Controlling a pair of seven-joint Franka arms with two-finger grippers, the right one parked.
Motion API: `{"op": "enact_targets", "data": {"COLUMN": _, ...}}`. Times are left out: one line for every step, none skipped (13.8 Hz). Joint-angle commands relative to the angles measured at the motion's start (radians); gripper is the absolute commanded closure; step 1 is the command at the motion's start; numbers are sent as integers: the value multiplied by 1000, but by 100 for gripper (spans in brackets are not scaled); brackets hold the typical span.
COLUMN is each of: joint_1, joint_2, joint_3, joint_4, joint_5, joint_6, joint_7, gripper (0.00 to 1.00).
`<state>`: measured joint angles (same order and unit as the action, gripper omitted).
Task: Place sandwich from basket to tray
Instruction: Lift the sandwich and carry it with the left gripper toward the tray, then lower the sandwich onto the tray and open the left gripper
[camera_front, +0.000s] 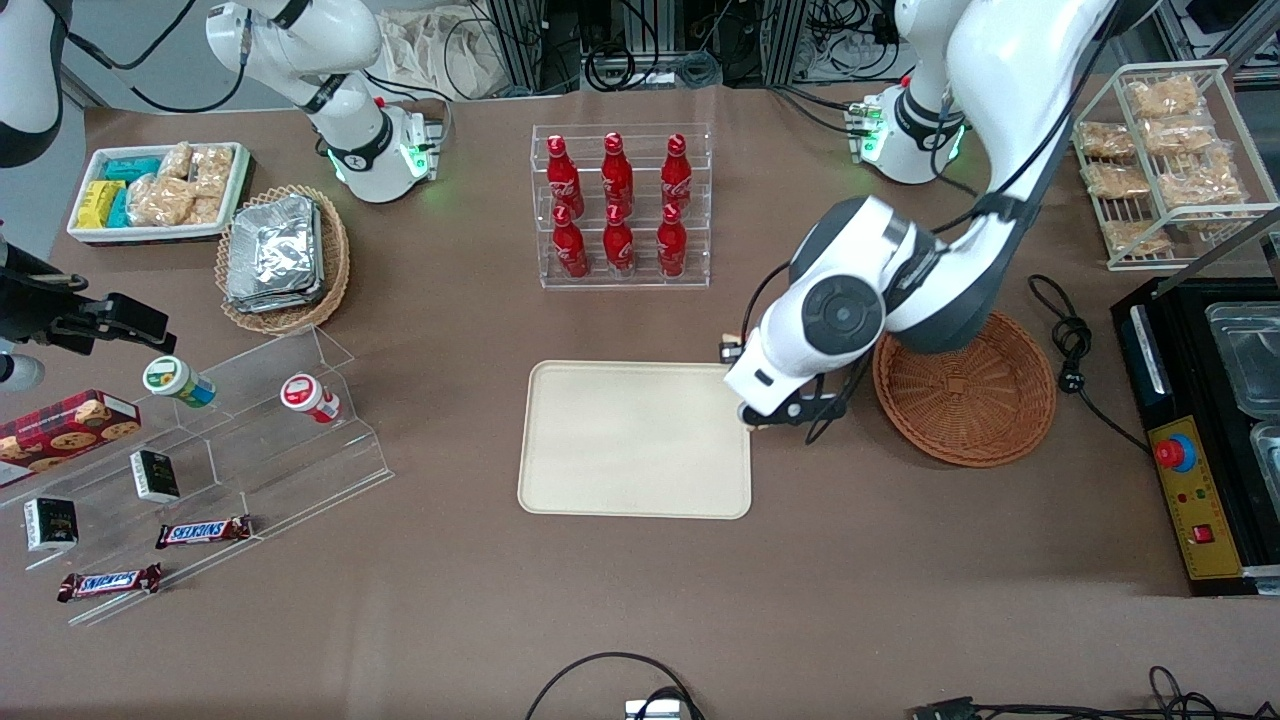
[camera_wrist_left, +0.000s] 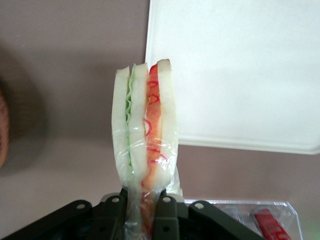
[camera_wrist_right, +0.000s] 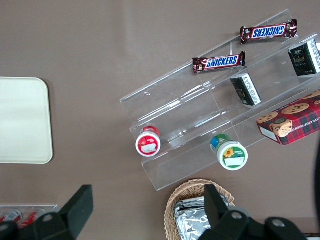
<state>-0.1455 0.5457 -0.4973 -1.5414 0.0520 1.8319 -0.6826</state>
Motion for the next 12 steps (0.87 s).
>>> {"op": "enact_targets", "data": {"joint_1": -38, "joint_2": 68, "joint_3": -4, "joint_4": 52, "joint_5": 90, "joint_6": 1, "joint_7": 6, "gripper": 100}}
{"op": "enact_targets", "data": {"joint_1": -48, "joint_2": 88, "joint_3": -4, "joint_4": 52, "joint_5": 97, "joint_6": 6, "joint_7": 5, "gripper": 100}}
{"op": "enact_targets", "data": {"joint_1": -52, "joint_2": 108, "joint_3": -4, "joint_4": 46, "joint_5": 98, "joint_6": 35, "joint_7": 6, "gripper": 100}}
{"op": "enact_targets", "data": {"joint_1": -68, "joint_2": 123, "joint_3": -3, "joint_4": 41, "joint_5": 101, "joint_6": 67, "joint_7": 6, "gripper": 100}}
{"op": "enact_targets", "data": {"joint_1": -77, "joint_2": 140, "joint_3": -3, "joint_4": 41, "joint_5": 103, "joint_6": 88, "joint_7": 5, "gripper": 100}}
{"op": "enact_targets", "data": {"joint_1": -82, "joint_2": 152, "joint_3": -3, "joint_4": 41, "joint_5": 103, "joint_6": 107, "joint_7": 6, "gripper": 100}}
{"op": "enact_targets", "data": {"joint_1": -80, "joint_2": 164, "joint_3": -1, "joint_4": 41, "joint_5": 104, "joint_6": 125, "joint_7": 8, "gripper": 100}}
{"op": "enact_targets", "data": {"joint_1": -80, "joint_2": 178, "joint_3": 0, "joint_4": 41, "joint_5": 106, "joint_6": 144, "joint_7": 9, "gripper": 97}}
{"op": "enact_targets", "data": {"joint_1": -80, "joint_2": 194, "joint_3": 0, "joint_4": 40, "joint_5": 106, "joint_6": 159, "joint_7": 9, "gripper": 91}}
{"op": "enact_targets", "data": {"joint_1": -79, "joint_2": 201, "joint_3": 2, "joint_4": 40, "joint_5": 106, "joint_6": 165, "joint_7": 11, "gripper": 85}}
{"op": "enact_targets", "data": {"joint_1": -75, "joint_2": 201, "joint_3": 3, "joint_4": 40, "joint_5": 106, "joint_6": 165, "joint_7": 20, "gripper": 84}}
{"op": "enact_targets", "data": {"joint_1": -74, "joint_2": 201, "joint_3": 5, "joint_4": 40, "joint_5": 106, "joint_6": 164, "joint_7": 44, "gripper": 83}}
